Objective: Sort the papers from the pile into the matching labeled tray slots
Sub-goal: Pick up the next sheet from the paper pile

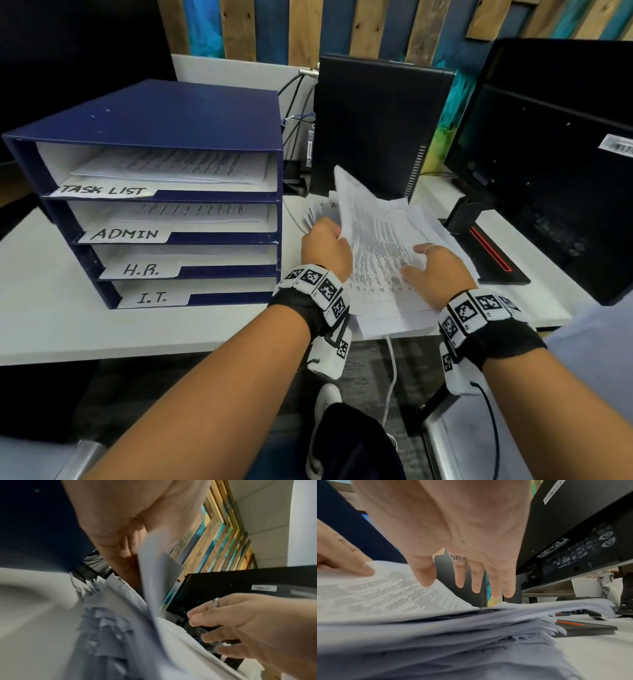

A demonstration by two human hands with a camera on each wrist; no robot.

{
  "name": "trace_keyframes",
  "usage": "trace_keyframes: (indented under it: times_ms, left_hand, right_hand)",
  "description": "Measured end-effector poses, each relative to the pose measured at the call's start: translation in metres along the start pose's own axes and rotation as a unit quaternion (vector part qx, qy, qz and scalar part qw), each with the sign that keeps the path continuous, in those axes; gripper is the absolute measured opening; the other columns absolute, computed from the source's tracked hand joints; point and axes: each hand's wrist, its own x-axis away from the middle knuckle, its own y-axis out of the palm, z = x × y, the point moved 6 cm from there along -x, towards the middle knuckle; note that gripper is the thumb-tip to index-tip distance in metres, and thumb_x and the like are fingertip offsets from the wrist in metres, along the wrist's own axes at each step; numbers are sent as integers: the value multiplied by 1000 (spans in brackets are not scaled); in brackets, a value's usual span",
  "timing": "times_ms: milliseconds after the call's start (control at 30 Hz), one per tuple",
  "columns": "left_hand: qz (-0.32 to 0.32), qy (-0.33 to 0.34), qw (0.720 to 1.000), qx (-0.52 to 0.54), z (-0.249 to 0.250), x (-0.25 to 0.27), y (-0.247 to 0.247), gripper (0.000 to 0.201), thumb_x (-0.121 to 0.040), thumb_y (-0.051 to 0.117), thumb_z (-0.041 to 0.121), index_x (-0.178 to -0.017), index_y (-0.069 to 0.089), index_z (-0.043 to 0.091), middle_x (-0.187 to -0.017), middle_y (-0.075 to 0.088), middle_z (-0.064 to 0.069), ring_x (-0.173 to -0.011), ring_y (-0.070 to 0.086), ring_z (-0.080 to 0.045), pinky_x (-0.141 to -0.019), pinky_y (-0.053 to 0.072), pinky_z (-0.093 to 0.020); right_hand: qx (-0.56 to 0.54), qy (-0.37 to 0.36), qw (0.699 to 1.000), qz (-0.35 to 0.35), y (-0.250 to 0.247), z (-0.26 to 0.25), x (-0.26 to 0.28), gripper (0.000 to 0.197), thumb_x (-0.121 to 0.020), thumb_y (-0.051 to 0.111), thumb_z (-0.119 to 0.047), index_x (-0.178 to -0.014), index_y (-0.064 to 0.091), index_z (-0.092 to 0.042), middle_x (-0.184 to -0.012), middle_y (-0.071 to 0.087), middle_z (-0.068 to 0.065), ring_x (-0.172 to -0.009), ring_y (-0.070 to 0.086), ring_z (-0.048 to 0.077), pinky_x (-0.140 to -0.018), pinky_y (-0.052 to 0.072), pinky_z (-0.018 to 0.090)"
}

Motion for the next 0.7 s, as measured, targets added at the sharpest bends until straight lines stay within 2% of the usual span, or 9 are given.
trace_keyframes:
  times_ms: [67,133,233,367,467,533,567,633,700]
  left_hand:
    - [2,13,998,64,10,7,-1,15,-93,57,2,-96,57,17,-93,63,-1,-71,57,-7,-53,42,-14]
    - [4,25,993,114,18,11,-1,24,-91,62,-1,-104,63,19,-95,67,1,-73,62,-3,-54,47,-9]
    - [7,26,985,173,19,14,-2,24,-87,70,5,-104,70,22,-88,74,4,-78,71,-10,-75,60,-30]
    - [-1,-14,971,237,3,10,0,24,-87,69,6,-102,72,24,-86,76,6,-78,72,-10,-79,60,-35]
    - [-64,11,985,161,3,10,12,18,-94,57,4,-101,71,13,-90,73,2,-82,69,-16,-80,57,-31]
    - [-112,33,992,53,1,10,22,25,-96,44,1,-97,69,3,-91,66,-5,-86,64,-24,-79,51,-34]
    - [-120,25,992,-1,-3,8,24,28,-96,42,2,-103,69,2,-99,65,-8,-97,63,-28,-87,49,-37]
    - [-130,-13,989,-69,-14,0,25,29,-99,46,9,-123,62,4,-127,61,-12,-119,55,-30,-103,43,-36]
    - [-152,-34,981,-118,-24,-5,28,33,-99,53,19,-126,59,1,-130,60,-14,-118,57,-30,-98,46,-33]
  right_hand:
    - [-14,15,1000,13,-8,5,-6,59,-96,63,-29,-148,42,-12,-138,58,11,-106,58,23,-98,43,33]
    - [-32,42,998,29,-17,14,-13,66,-96,63,-30,-152,34,-10,-143,52,14,-118,56,28,-99,42,34]
    - [-72,72,992,71,-29,29,-21,72,-94,66,-33,-151,31,-6,-152,44,13,-136,46,33,-110,39,42]
    - [-167,110,973,115,-34,46,-26,83,-83,77,-41,-145,36,-6,-137,58,12,-121,59,36,-103,48,53]
    - [-136,129,973,131,-36,55,-30,51,-84,76,-23,-126,58,0,-117,67,14,-100,65,33,-86,54,42]
    - [-110,145,972,150,-41,60,-29,18,-89,68,-8,-106,67,-5,-98,68,11,-81,62,28,-66,48,30]
    - [-98,155,969,164,-44,61,-27,11,-90,64,-4,-100,67,-9,-94,66,11,-78,60,28,-60,44,27]
    - [-74,174,968,166,-46,67,-27,13,-90,62,-1,-98,65,-10,-94,66,12,-81,63,32,-59,45,27]
    - [-51,181,972,142,-40,68,-31,17,-89,63,-1,-104,66,-7,-98,69,14,-89,67,36,-66,50,32]
